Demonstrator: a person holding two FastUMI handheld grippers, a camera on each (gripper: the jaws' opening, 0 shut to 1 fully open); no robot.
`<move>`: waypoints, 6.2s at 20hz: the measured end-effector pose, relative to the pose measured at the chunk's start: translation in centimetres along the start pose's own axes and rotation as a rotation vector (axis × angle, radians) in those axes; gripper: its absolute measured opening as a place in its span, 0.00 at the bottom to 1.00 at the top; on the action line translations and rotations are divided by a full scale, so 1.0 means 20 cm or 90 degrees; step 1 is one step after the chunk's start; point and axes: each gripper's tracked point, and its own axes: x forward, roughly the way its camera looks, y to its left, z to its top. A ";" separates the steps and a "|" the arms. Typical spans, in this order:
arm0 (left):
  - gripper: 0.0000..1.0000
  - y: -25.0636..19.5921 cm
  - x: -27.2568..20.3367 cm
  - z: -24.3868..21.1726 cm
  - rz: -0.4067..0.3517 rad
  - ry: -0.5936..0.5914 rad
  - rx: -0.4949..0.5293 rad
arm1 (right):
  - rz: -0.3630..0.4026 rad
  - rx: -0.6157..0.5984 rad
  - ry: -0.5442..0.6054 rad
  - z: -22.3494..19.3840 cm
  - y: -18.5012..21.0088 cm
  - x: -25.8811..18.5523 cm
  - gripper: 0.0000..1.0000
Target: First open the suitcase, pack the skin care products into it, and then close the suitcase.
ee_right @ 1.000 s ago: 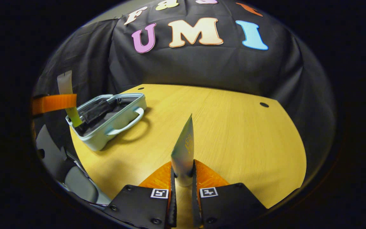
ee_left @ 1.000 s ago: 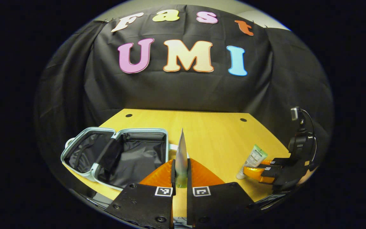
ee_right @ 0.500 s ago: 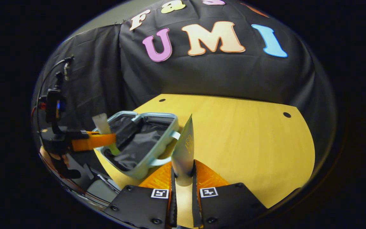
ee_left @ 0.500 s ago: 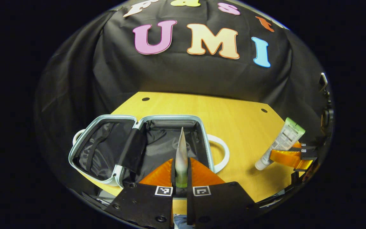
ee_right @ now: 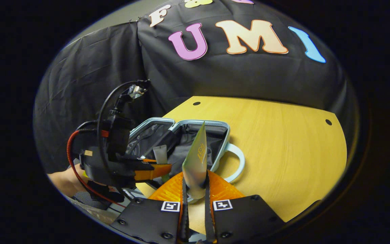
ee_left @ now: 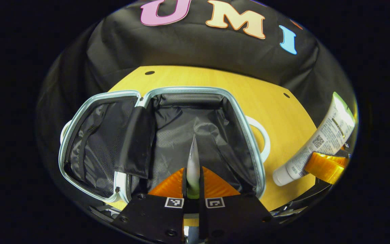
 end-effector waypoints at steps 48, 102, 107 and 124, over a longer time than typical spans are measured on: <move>0.82 2.10 -0.06 0.13 0.144 -0.062 -0.310 | -0.183 0.118 -0.131 0.32 -0.37 0.03 0.98; 0.00 -0.42 -0.43 1.02 -0.063 -0.307 0.035 | -0.107 0.010 -0.268 0.44 -1.00 -0.71 0.98; 0.14 -0.60 -0.34 0.95 -0.057 -0.310 0.044 | -0.117 -0.004 -0.287 0.48 -1.11 -0.82 0.98; 0.94 -1.12 -0.86 1.15 0.065 -0.594 0.126 | -0.272 -0.019 -0.550 1.02 -1.14 -1.43 0.97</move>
